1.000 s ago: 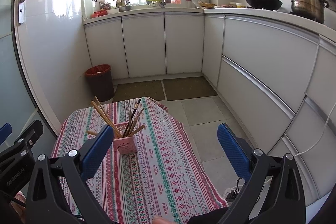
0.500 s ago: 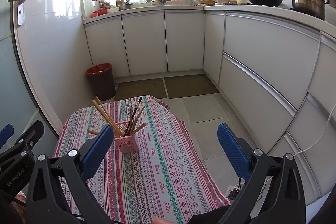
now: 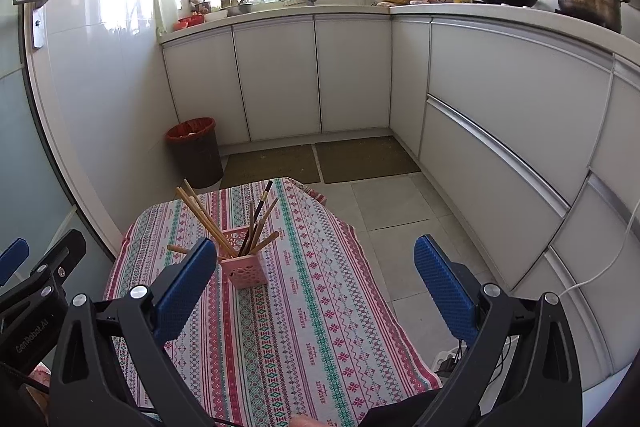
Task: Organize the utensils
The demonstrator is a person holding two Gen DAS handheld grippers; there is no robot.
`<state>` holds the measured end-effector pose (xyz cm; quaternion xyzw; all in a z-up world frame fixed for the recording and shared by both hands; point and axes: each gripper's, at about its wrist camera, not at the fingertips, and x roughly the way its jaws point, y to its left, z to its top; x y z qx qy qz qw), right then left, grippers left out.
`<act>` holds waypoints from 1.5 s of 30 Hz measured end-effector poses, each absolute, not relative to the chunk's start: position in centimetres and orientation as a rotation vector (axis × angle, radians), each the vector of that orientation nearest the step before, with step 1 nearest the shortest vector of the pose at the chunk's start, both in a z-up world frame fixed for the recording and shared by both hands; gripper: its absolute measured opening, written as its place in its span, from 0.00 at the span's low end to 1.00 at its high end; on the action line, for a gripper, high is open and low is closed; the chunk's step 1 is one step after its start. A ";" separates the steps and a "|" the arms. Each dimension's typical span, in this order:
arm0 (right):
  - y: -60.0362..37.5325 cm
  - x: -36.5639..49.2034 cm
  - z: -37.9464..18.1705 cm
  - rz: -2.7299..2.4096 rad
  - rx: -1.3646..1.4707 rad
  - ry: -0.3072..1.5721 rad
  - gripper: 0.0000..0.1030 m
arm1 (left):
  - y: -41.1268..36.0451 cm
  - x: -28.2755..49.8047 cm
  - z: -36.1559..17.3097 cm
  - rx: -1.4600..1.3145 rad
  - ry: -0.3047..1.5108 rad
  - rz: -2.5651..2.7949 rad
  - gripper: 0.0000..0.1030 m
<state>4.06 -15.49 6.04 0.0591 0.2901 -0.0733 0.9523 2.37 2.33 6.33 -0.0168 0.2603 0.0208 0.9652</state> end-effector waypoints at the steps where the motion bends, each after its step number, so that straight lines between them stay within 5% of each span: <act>1: -15.5 4.1 6.0 -0.149 0.120 0.590 0.93 | 2.4 2.4 6.3 -0.036 0.529 0.042 0.93; 38: -15.4 4.3 5.2 -0.132 0.140 0.616 0.94 | 2.0 2.5 6.0 -0.018 0.509 0.015 0.87; 45: -15.5 4.3 5.2 -0.134 0.144 0.615 0.94 | 2.3 2.7 6.1 -0.040 0.530 0.017 0.93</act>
